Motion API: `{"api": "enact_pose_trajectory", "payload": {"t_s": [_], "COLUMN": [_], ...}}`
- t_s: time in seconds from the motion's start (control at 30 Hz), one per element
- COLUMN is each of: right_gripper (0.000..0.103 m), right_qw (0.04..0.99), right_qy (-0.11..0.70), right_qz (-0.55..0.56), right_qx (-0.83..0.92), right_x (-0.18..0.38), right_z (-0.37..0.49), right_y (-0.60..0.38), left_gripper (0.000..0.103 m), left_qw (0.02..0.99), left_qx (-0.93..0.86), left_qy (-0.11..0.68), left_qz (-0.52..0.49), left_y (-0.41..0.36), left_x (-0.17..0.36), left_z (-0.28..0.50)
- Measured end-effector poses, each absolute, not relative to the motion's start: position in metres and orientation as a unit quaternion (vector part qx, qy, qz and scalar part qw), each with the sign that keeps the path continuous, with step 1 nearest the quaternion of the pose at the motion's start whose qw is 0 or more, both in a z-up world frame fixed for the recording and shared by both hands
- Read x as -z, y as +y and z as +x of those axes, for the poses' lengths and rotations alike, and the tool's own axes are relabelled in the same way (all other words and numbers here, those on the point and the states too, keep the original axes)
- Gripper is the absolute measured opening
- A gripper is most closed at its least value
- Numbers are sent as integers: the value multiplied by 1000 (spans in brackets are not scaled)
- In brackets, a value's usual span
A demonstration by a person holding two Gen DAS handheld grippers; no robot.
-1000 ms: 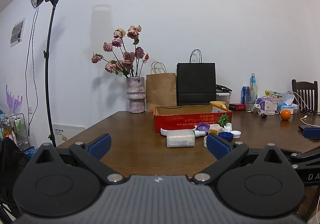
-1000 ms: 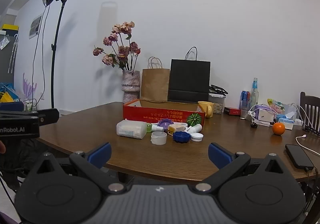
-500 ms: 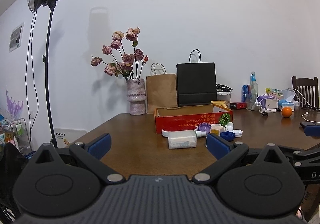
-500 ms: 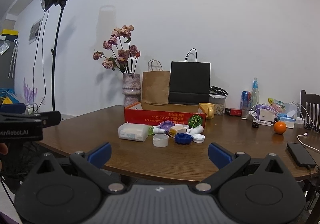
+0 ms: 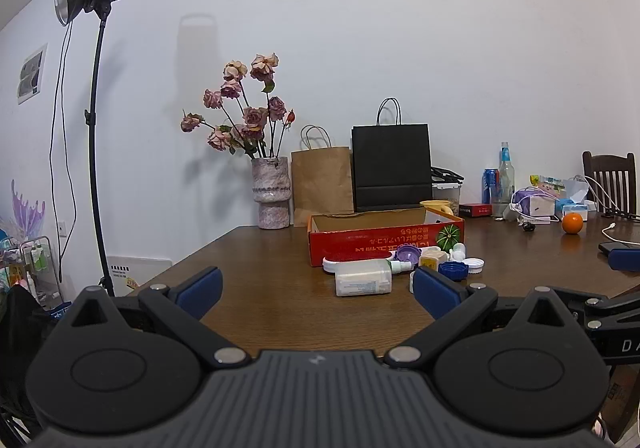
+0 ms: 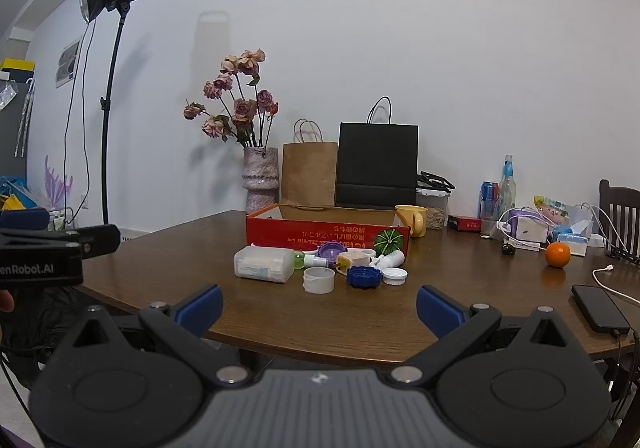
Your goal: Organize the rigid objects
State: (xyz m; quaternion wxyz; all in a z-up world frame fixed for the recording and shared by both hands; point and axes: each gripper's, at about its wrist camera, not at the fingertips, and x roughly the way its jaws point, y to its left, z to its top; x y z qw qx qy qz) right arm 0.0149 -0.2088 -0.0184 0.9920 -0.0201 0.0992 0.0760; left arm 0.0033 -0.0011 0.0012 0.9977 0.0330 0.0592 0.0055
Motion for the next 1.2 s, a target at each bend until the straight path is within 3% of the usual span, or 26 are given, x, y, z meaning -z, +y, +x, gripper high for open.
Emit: {"api": "enact_pose_trajectory", "payload": {"t_s": [0.53,0.9,0.93,1.03,1.2], "right_gripper": [103,103,102,80,78], "right_qw": [992,985,984,976,967], "right_qy": [101,156,165,197,227], "right_qz": [-35,33,28,46,55], "right_qx": [-65,-60,-59,-85,-102], "right_x": [25,35,36,37,40], "right_z": [28,116,126,160,211], "right_y": [-214,-237,-237,-241,-240], "left_gripper": [103,103,103,103,103], "left_qw": [997,991,990,990,987], "left_qx": [-11,30,24,20,36], "left_qy": [45,132,136,139,152], "left_qz": [60,19,23,32,28], "left_y": [-1,-3,-6,-12,-20], "left_x": [7,21,23,25,25], "left_z": [15,114,122,147,196]}}
